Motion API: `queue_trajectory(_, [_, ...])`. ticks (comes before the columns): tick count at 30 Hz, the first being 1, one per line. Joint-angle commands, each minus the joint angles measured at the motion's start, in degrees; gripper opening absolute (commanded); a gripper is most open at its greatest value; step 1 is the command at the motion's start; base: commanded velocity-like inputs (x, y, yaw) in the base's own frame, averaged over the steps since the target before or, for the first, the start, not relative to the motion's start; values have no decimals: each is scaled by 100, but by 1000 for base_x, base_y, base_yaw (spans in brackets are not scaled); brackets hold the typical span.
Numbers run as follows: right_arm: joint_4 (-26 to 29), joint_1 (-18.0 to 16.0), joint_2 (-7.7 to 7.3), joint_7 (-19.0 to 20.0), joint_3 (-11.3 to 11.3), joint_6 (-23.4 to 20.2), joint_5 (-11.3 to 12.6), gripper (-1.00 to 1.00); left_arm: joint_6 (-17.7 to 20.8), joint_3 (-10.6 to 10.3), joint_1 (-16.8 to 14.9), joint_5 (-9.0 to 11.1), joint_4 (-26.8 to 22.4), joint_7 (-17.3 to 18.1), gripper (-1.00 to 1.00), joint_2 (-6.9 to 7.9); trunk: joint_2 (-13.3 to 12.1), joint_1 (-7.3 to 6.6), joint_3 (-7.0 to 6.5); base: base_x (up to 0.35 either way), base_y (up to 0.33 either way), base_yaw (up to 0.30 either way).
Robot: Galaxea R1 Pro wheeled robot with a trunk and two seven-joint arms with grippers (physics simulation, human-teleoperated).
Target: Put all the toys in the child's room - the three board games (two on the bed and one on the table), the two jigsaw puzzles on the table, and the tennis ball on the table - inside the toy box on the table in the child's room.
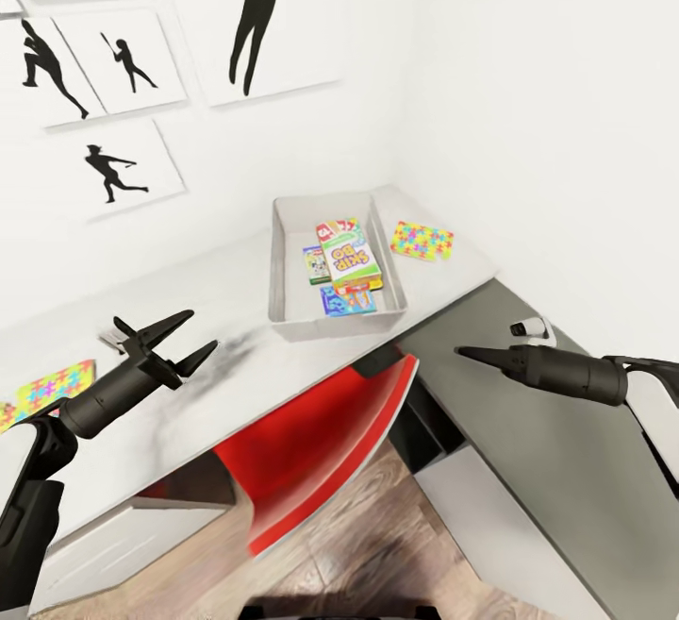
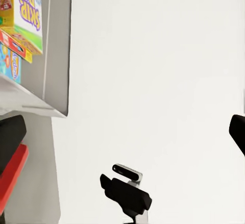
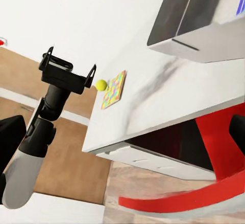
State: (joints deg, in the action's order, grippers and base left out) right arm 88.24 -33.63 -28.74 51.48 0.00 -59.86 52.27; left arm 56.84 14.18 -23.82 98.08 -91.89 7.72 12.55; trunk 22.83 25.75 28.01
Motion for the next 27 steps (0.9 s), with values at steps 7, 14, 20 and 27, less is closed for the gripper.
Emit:
queue_trajectory(7, [0, -3, 20, 17, 6, -14, -18, 100, 20, 207, 54, -64, 6, 67, 100, -4, 9, 3, -36, 0, 0, 232])
queue_trajectory(14, [0, -3, 67, 13, 8, -14, -22, 100, 20, 301, 83, -71, 8, 71, 100, -6, 9, 3, -79, 0, 0, 232])
queue_trajectory(20, [0, -8, 83, -12, 8, -14, -21, 100, 20, 333, 92, -76, 17, 69, 100, -7, 9, 3, -116, 0, 0, 233])
queue_trajectory(27, [0, -7, 92, -179, 16, -14, -17, 100, 20, 348, 95, -78, 21, 65, 100, -7, 9, 3, -160, 0, 0, 233])
